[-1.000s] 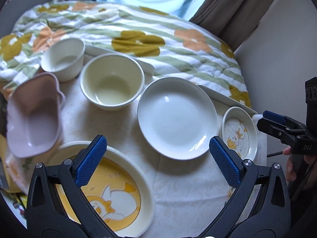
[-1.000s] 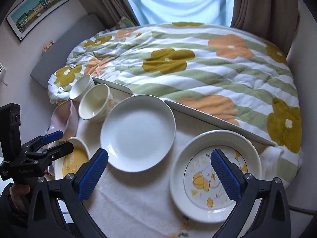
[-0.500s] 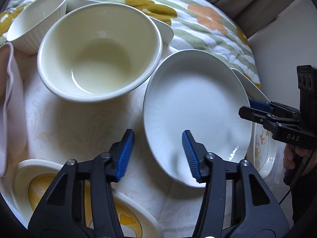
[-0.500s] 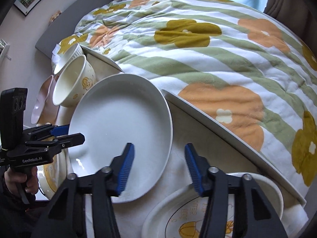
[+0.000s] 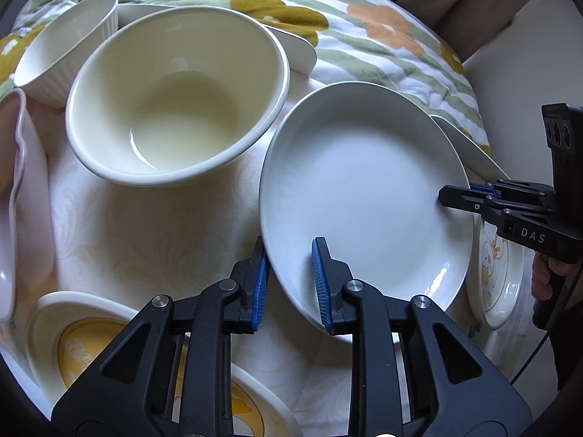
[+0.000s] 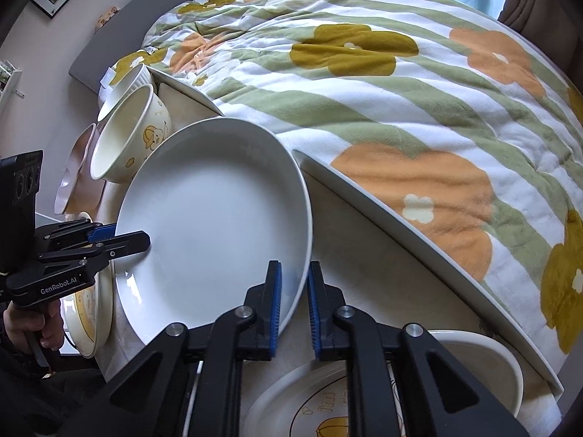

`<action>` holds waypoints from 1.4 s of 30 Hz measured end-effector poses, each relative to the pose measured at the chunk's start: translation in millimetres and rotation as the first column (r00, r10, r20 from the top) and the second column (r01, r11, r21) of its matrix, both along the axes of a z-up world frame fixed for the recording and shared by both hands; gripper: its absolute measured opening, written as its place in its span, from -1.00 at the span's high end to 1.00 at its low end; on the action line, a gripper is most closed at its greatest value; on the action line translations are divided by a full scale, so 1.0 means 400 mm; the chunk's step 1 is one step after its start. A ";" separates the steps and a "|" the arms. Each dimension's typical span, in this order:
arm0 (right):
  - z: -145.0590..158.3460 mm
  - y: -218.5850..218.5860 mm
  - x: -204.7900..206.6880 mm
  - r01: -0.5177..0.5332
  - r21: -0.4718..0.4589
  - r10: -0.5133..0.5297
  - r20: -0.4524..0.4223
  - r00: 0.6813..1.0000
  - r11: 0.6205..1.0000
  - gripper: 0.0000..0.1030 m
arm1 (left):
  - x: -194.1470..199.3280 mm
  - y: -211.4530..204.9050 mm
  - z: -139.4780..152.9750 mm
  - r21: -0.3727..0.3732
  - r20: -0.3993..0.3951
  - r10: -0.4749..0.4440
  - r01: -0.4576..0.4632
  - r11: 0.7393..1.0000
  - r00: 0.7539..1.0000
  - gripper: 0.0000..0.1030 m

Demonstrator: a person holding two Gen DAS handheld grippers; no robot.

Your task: Organize plates and bowls

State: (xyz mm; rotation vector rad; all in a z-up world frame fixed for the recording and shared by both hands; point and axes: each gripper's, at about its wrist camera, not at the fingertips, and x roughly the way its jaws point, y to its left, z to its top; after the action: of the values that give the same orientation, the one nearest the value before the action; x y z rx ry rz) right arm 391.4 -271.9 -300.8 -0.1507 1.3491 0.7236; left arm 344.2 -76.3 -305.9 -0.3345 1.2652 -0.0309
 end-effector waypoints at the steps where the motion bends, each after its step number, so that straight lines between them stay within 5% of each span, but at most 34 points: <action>1: 0.001 0.002 -0.001 -0.002 -0.003 0.002 0.003 1.000 1.000 0.75 | -0.001 -0.002 0.003 0.008 0.004 -0.004 0.003 1.000 1.000 0.60; 16: 0.041 -0.026 -0.045 0.036 0.024 -0.037 0.052 0.998 0.999 0.75 | -0.026 -0.022 0.070 0.043 0.058 -0.019 0.016 0.999 0.998 0.59; 23: 0.129 -0.040 -0.102 0.085 0.041 -0.088 0.083 0.993 0.996 0.75 | -0.069 -0.027 0.170 0.053 0.123 -0.051 0.045 0.998 0.991 0.59; 33: 0.282 -0.019 -0.265 0.118 0.082 -0.128 0.133 0.983 0.990 0.75 | -0.228 0.025 0.306 0.047 0.208 -0.061 0.052 0.998 0.976 0.60; 42: 0.247 0.077 -0.420 0.144 0.124 -0.156 0.091 0.984 0.982 0.75 | -0.382 0.132 0.299 0.081 0.176 -0.064 0.051 0.995 0.982 0.59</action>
State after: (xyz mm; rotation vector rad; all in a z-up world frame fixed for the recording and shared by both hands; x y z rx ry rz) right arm 223.4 -241.2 -201.9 0.0084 1.2046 0.6569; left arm 191.2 -23.5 -186.3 -0.2244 1.0948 -0.0607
